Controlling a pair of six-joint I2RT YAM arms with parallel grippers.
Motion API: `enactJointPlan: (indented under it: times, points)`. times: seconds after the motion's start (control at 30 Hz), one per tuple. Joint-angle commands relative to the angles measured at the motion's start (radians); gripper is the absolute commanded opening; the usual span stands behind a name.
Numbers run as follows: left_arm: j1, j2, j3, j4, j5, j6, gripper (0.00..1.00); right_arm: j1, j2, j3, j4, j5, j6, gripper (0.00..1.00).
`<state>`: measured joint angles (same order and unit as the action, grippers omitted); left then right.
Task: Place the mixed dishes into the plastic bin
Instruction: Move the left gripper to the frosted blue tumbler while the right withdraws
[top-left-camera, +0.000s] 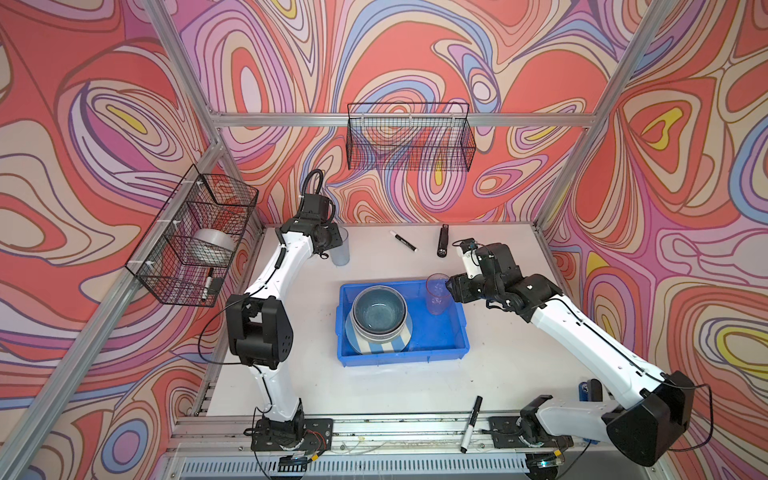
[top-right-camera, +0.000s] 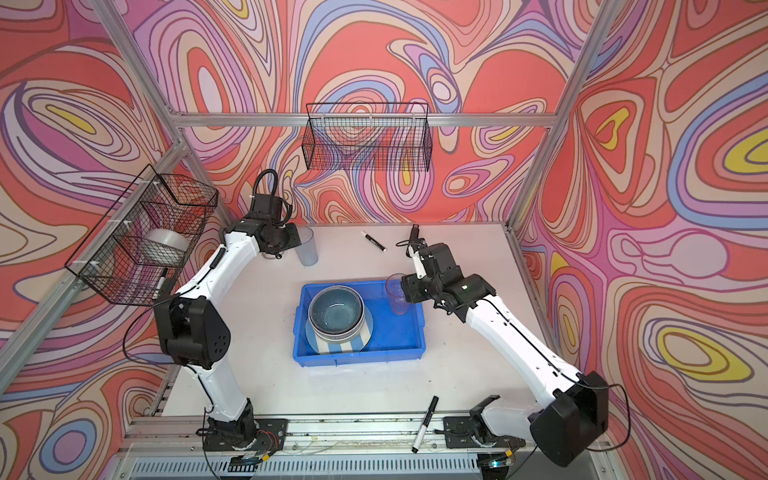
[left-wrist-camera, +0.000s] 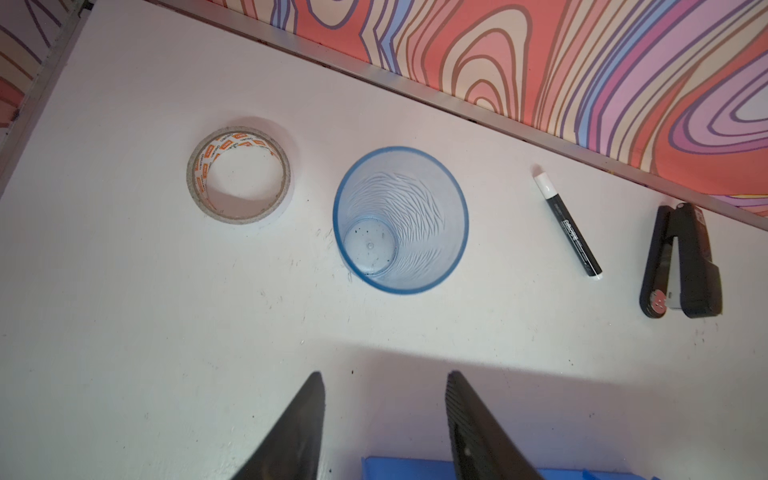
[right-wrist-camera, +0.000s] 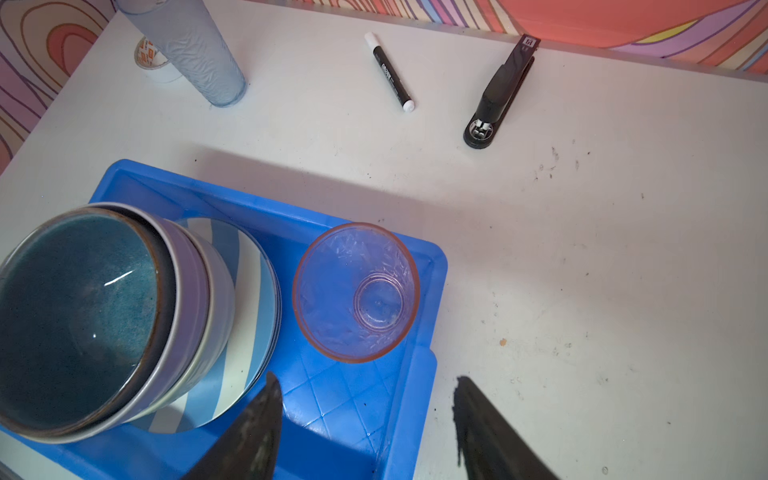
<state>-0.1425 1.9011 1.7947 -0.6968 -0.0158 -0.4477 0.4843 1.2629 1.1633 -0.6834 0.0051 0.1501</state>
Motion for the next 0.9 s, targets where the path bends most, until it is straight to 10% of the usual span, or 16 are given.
enactJointPlan:
  times: [0.0, 0.33, 0.87]
  points:
    - [0.01, 0.067, 0.102, -0.051, -0.021, 0.019, 0.51, -0.004, -0.029, -0.032, 0.03, -0.027, 0.0, 0.68]
    - [0.033, 0.276, 0.405, -0.205, -0.062, 0.042, 0.51, -0.005, -0.067, -0.072, 0.039, -0.037, -0.007, 0.68]
    - [0.05, 0.375, 0.463, -0.253, -0.067, 0.089, 0.5, -0.004, -0.085, -0.076, 0.037, -0.044, -0.003, 0.68]
